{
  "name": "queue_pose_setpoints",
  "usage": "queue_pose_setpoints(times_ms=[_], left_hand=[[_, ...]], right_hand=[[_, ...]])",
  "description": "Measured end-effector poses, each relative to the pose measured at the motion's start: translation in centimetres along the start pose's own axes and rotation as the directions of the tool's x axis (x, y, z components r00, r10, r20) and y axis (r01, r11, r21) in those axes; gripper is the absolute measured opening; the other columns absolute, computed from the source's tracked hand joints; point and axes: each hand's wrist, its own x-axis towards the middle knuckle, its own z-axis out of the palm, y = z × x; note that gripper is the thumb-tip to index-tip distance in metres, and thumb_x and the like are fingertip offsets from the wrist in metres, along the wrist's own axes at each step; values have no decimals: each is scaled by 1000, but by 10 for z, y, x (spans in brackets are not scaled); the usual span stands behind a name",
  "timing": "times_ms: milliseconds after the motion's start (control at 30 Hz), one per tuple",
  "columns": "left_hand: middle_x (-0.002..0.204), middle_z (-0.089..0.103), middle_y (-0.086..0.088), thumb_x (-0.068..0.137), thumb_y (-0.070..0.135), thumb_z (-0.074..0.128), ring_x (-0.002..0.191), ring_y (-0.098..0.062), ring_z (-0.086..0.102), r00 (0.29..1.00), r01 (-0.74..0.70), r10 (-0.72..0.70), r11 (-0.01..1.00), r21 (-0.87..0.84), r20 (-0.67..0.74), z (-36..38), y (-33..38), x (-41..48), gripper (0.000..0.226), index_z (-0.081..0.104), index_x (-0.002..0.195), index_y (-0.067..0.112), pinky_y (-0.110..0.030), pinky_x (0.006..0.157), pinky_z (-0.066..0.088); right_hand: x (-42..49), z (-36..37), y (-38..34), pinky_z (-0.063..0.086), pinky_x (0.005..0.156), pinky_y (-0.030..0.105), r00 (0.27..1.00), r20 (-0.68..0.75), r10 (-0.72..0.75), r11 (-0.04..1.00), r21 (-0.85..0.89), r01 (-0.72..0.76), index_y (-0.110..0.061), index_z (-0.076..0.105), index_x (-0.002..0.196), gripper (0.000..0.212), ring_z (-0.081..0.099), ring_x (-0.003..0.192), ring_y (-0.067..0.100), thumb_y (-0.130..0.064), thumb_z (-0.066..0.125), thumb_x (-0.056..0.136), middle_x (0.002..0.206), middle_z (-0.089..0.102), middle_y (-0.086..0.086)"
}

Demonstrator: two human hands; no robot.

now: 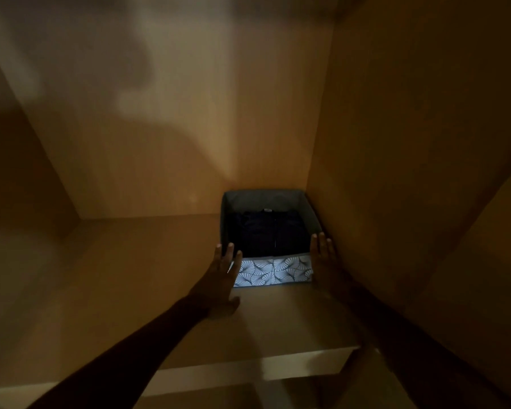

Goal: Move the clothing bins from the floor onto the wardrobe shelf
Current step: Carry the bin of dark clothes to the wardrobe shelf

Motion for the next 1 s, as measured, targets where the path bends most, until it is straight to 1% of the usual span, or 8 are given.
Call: queue_pose_setpoints(times_ms=[100, 233, 300, 367, 467, 567, 700, 1000], left_hand=[[154, -38, -7, 83, 56, 60, 137, -35, -40, 1000, 19, -18, 999, -30, 13, -1, 3, 11, 112, -22, 150, 18, -54, 117, 8], [153, -40, -5, 81, 52, 61, 137, -33, -41, 998, 47, -46, 999, -22, 32, -4, 6, 24, 114, -24, 149, 19, -52, 118, 12], [152, -41, -4, 81, 51, 62, 136, -33, -41, 998, 56, -55, 998, -34, 38, -8, 7, 30, 114, -24, 149, 20, -51, 118, 14], [152, -41, -3, 81, 49, 64, 136, -32, -41, 997, 67, -64, 997, -47, 49, -10, 6, 37, 115, -23, 150, 20, -49, 117, 14], [152, -41, -1, 81, 48, 65, 136, -30, -42, 995, 84, -81, 994, -71, 52, -13, 6, 42, 115, -23, 150, 22, -49, 117, 14], [152, -41, 0, 80, 47, 66, 136, -29, -42, 996, 80, -77, 993, -83, 44, -14, 7, 40, 115, -22, 150, 23, -49, 117, 15], [155, -35, 1, 83, 46, 65, 138, -26, -40, 997, 78, -73, 989, -128, 40, -17, 9, 34, 109, -15, 152, 21, -45, 117, 14], [156, -26, 4, 85, 55, 56, 140, -27, -37, 1000, 25, -22, 990, -139, 19, -9, 16, 25, 98, -6, 154, 20, -50, 118, 6]], right_hand=[[11, 3, 4, -7, 115, 41, 999, -16, -51, 995, 81, 53, 1, -3, 148, 94, 1, 146, 44, -11, 65, 84, 155, -8, 23], [31, 9, 9, 3, 121, 46, 998, -35, 47, 995, 85, -44, -2, -6, 150, 77, -5, 147, 39, -13, 48, 95, 159, -6, 21], [42, 13, 9, 25, 116, 51, 995, -80, 67, 996, 60, -62, 3, 13, 149, 85, 20, 143, 45, -14, 66, 85, 155, 17, 30], [56, 24, 10, 50, 93, 54, 994, -70, 81, 996, 42, -78, 6, 36, 137, 102, 54, 120, 48, -18, 91, 54, 133, 52, 32], [78, 48, 17, 54, 82, 53, 992, -85, 94, 991, 105, -85, 4, 38, 129, 109, 63, 107, 46, -25, 95, 40, 119, 62, 31], [61, 25, 10, 44, 99, 54, 996, -20, 86, 996, 9, -85, 3, 33, 140, 109, 50, 123, 49, -32, 90, 53, 134, 50, 33], [50, 13, 10, 3, 120, 47, 993, 67, 99, 992, 66, -104, -5, -3, 151, 87, -4, 147, 39, -34, 55, 94, 160, -5, 22], [29, 16, 13, 4, 121, 42, 997, 25, 79, 977, 197, -83, -5, 21, 149, 56, -2, 149, 29, -17, 43, 99, 161, 4, 14]])
